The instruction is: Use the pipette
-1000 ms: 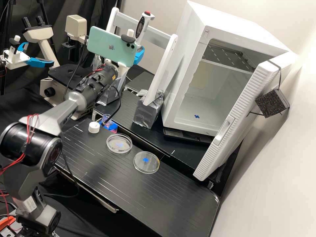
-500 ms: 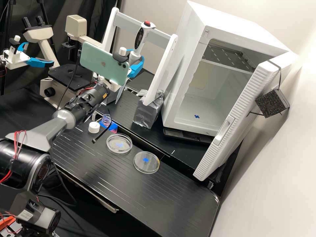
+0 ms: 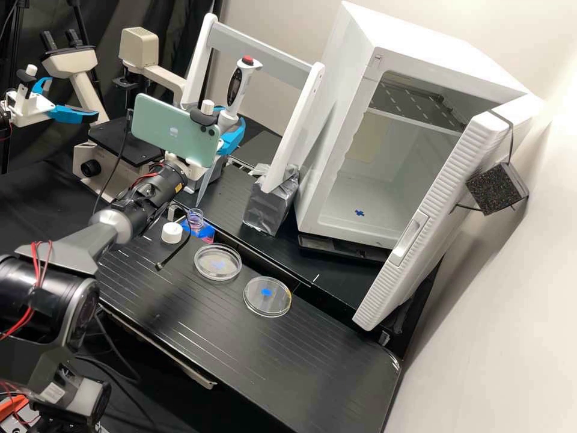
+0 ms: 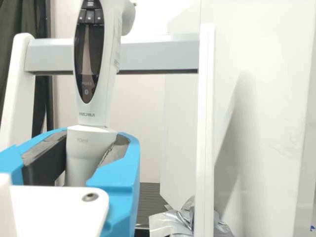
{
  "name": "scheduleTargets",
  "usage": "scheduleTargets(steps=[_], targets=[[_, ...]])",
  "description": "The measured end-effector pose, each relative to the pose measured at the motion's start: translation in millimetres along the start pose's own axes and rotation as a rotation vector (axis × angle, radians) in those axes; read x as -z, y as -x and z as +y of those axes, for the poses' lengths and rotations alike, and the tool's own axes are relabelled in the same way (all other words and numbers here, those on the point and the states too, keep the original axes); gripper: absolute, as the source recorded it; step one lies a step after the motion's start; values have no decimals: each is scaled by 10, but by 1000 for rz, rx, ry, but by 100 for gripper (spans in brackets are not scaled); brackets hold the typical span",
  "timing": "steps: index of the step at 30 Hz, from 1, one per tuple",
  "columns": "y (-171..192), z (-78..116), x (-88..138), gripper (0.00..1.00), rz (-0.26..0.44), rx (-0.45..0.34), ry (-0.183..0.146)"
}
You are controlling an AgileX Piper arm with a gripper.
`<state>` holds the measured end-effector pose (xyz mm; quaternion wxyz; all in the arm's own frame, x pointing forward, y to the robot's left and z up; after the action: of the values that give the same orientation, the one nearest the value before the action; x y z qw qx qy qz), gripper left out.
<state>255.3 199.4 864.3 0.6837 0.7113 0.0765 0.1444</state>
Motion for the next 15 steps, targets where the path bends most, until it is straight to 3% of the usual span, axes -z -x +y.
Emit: scheduleTargets(steps=[15], targets=[[-4, -150, -159, 0, -27, -7, 20]])
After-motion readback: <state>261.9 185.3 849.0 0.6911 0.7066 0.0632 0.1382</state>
